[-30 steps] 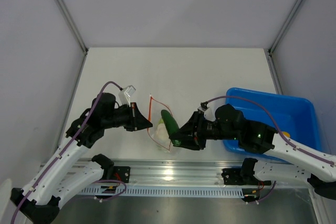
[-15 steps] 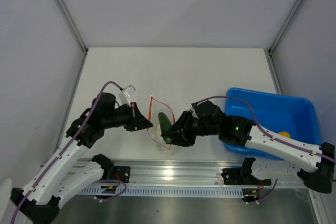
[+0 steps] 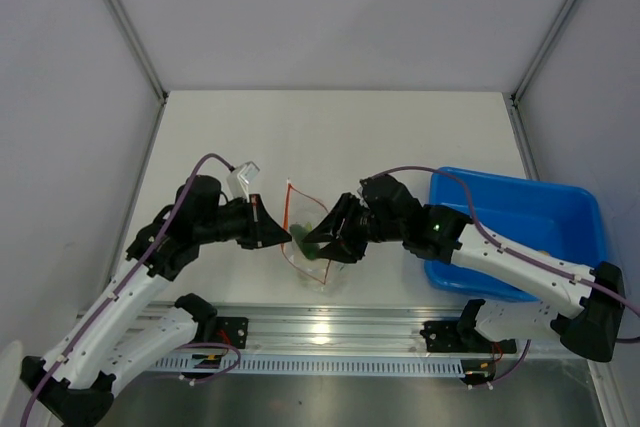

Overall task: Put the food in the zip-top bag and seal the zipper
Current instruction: Place the fake vegetable in the zipper food storage bag.

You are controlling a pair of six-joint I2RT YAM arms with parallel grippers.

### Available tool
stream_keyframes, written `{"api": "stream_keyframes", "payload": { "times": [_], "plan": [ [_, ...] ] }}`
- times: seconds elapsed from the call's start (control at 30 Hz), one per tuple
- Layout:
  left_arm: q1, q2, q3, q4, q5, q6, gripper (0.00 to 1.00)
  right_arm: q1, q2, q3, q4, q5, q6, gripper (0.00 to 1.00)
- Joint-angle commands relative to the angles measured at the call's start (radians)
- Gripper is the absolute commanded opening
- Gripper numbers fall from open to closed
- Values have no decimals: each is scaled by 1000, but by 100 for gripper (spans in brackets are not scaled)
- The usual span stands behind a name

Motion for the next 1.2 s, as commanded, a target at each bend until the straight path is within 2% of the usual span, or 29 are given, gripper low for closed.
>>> {"api": "stream_keyframes", "payload": {
  "times": [0.0,0.2,0.27,0.47,0.53,0.6,0.63,0.7,0.77,0.93,0.97,1.17],
  "plan": [
    [-8,15,50,21,25,-1,1,-18,20,51,-20,35,-65,52],
    [-8,39,68,4,19,2,1,-12,3,-8,38,87,-88,57],
    [-10,39,70,3,19,1,1,-11,6,-27,73,74,-88,66],
    [-11,16,52,3,-2,-8,1,19,37,59,12,66,-208,74],
    [-11,16,55,4,-4,-8,1,52,29,120,-38,121,-244,80],
    [-11,24,55,3,-4,-7,1,78,11,155,-72,193,-296,83],
    [-11,27,62,0,-4,-4,1,113,3,181,-101,221,-305,94],
    [-10,42,70,-8,-8,6,1,155,-21,189,-114,268,-324,95],
    [-11,52,81,-16,-14,12,1,233,-67,185,-132,386,-327,99],
    [-13,84,88,-11,-24,13,1,334,-150,200,-280,567,-368,99],
    [-14,87,87,-6,-27,10,0,363,-159,208,-314,645,-370,99],
    [-14,93,78,12,-47,6,1,401,-225,269,-515,854,-393,99]
  ]
}}
